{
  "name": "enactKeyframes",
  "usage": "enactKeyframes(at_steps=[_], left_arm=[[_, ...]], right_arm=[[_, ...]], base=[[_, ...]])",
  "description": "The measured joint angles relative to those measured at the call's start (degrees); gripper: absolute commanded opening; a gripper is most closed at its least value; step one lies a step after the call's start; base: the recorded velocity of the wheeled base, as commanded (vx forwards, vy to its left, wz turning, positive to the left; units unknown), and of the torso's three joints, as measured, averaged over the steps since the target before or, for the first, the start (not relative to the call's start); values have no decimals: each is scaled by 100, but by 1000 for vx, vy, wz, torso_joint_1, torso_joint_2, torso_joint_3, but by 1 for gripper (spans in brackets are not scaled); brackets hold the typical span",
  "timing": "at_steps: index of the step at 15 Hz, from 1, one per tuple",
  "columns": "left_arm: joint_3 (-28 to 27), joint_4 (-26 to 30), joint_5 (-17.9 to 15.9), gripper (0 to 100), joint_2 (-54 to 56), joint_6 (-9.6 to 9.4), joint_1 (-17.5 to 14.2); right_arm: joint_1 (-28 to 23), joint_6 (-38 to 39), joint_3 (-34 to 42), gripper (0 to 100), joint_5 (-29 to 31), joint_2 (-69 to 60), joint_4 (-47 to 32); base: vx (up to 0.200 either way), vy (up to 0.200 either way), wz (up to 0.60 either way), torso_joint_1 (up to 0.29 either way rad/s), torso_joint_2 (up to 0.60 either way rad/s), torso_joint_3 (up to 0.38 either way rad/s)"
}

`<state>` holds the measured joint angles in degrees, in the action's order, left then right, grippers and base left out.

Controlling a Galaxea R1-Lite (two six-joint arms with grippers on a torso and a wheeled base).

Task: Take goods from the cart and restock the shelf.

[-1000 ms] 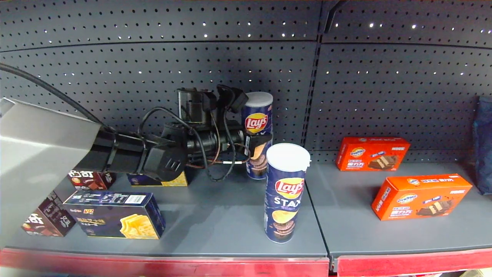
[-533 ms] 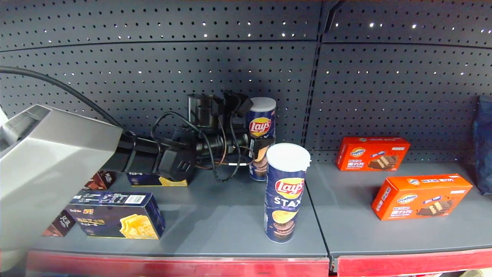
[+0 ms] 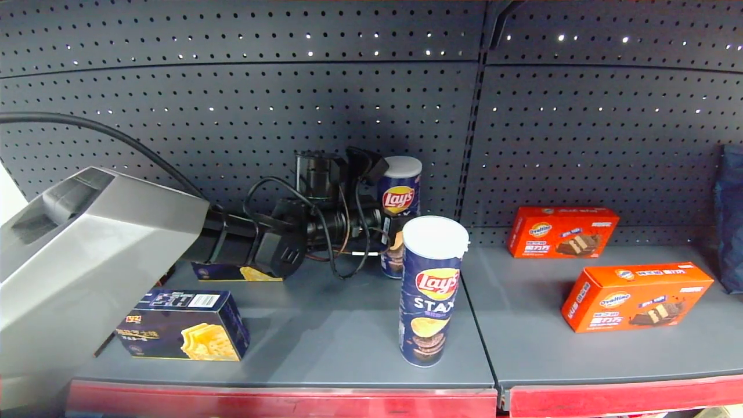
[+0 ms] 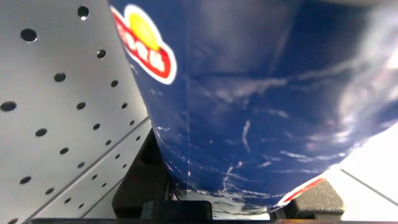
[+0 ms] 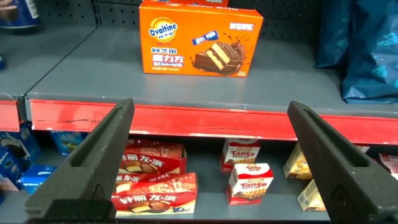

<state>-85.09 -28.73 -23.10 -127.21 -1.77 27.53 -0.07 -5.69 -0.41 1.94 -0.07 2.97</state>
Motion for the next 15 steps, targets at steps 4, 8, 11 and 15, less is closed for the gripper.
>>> enactKeyframes(at_steps=[4,8,11,15], left_arm=[[-127,7,6,0,-121,0,48],[-146,2,39,0,-184,0,56],[-146,2,50,0,-210,0,78],[-127,-11,77,100,-223,-6,139]], right_arm=[[-2,0,0,100,-2,0,0],[2,11,0,100,-2,0,0],[2,15,0,100,0,0,0],[2,17,0,100,6,0,0]], base=[[0,0,0,0,0,0],[0,0,0,0,0,0],[0,0,0,0,0,0],[0,0,0,0,0,0]])
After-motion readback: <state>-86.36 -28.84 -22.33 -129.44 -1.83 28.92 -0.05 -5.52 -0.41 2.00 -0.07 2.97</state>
